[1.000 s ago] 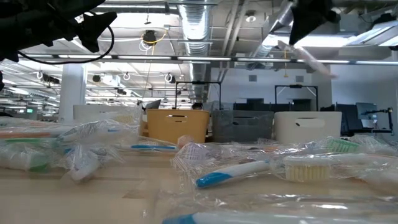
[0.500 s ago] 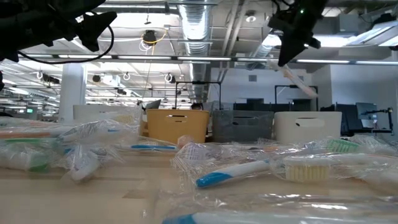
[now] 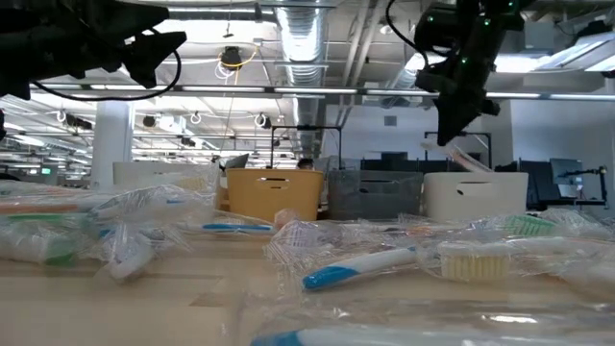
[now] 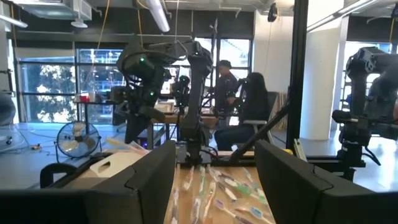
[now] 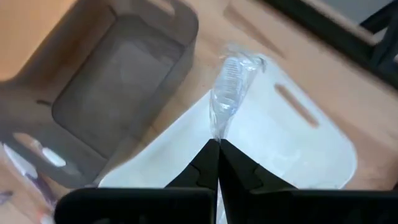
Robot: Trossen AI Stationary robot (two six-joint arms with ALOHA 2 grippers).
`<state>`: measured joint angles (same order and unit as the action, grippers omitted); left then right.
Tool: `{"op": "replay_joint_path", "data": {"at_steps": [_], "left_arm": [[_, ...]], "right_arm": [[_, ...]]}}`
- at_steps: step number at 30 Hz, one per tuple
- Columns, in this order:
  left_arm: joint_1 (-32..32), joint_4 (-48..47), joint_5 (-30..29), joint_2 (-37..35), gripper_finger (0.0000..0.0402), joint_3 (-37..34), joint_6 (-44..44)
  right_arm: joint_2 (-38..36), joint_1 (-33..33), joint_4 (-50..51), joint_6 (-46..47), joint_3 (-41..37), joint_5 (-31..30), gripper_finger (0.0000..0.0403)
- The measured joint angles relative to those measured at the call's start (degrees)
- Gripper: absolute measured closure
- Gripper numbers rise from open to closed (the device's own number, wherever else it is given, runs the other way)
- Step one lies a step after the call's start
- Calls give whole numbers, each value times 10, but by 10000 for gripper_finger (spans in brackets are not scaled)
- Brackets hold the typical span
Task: Pick & Place Toothbrushes
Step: Put the orange toothbrush into the right white bin
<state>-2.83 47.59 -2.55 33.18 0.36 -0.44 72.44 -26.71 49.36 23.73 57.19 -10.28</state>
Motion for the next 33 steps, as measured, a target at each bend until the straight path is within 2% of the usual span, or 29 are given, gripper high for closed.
{"op": "replay_joint_path", "data": {"at_steps": [12,20,33], "left_arm": [[0,0,0,0,188,0,-4],[0,2,0,0,188,0,4],[0,9,0,0,188,0,6]], "right_arm": [[0,-4,-18,19,-57,2,403],[0,-27,-68,24,-102,40,403],[0,-35,-128,22,-137,59,403]]}}
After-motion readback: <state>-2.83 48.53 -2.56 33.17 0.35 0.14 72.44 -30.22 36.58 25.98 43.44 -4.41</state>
